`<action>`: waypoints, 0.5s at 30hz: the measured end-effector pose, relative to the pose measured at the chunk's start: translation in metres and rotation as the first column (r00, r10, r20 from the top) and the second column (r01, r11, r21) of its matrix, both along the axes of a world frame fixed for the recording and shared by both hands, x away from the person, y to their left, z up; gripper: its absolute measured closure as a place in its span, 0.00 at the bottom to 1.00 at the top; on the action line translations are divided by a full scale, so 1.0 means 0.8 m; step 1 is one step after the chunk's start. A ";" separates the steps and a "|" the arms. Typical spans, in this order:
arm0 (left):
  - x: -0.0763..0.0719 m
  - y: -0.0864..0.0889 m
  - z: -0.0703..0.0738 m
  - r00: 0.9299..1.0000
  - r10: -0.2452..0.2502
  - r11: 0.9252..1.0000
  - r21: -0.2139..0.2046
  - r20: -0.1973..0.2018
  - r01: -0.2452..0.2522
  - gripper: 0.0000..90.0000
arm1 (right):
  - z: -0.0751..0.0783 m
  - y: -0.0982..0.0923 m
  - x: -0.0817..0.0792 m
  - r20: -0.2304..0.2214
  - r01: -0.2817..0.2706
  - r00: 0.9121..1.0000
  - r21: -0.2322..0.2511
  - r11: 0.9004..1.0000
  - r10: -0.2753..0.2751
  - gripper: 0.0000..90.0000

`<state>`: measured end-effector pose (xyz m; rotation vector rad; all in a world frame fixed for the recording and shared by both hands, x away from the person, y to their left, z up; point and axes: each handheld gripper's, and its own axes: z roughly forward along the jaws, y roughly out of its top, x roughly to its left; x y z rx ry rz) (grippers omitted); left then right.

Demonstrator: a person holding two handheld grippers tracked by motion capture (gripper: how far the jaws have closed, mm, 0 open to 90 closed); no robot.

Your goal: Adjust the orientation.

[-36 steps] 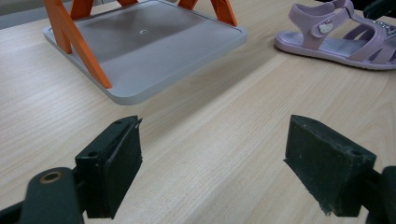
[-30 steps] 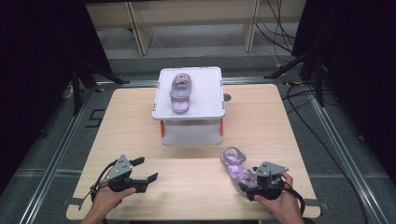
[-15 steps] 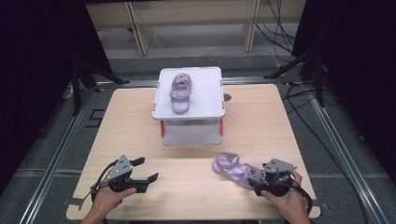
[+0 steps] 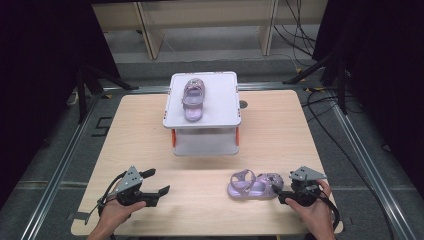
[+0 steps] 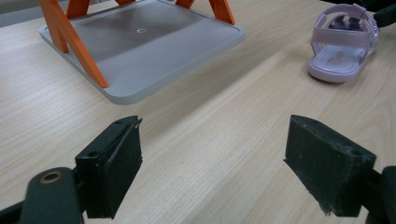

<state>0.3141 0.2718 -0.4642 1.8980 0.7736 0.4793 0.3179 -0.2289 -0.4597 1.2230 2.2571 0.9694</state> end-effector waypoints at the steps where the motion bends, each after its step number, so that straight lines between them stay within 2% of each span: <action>1: 0.001 0.000 0.000 1.000 -0.010 1.000 0.005 0.006 0.010 0.20 | -0.001 -0.001 0.002 0.001 -0.004 1.000 0.009 1.000 0.004 0.22; 2: 0.000 -0.003 -0.001 1.000 -0.005 1.000 -0.025 -0.004 0.005 0.20 | -0.001 -0.002 0.003 0.004 0.008 1.000 0.002 1.000 -0.008 0.21; 5: 0.000 -0.003 -0.001 1.000 -0.004 1.000 -0.024 -0.007 0.003 0.20 | -0.001 -0.003 0.004 0.022 0.018 1.000 -0.006 1.000 -0.018 0.23; 6: 0.000 -0.003 -0.002 1.000 -0.004 1.000 -0.025 -0.008 0.004 0.20 | 0.000 -0.005 0.004 0.035 0.024 0.999 -0.029 0.999 -0.023 0.23; 7: 0.000 -0.002 -0.001 1.000 -0.002 1.000 -0.014 -0.012 0.002 0.20 | -0.001 -0.004 0.005 0.044 0.024 0.999 -0.026 0.999 -0.023 0.24; 8: 0.001 -0.003 -0.002 1.000 -0.004 1.000 -0.025 -0.006 0.004 0.20 | -0.001 -0.005 0.005 0.061 0.042 0.997 -0.051 0.998 -0.038 0.25; 11: 0.001 -0.004 -0.002 1.000 -0.006 1.000 -0.019 -0.007 0.005 0.20 | -0.002 -0.003 0.010 0.067 0.071 0.995 -0.052 0.996 -0.068 0.29; 15: 0.001 -0.005 -0.002 1.000 -0.009 1.000 -0.018 -0.007 0.009 0.20 | -0.005 -0.001 0.021 0.078 0.072 0.995 -0.048 0.996 -0.068 0.30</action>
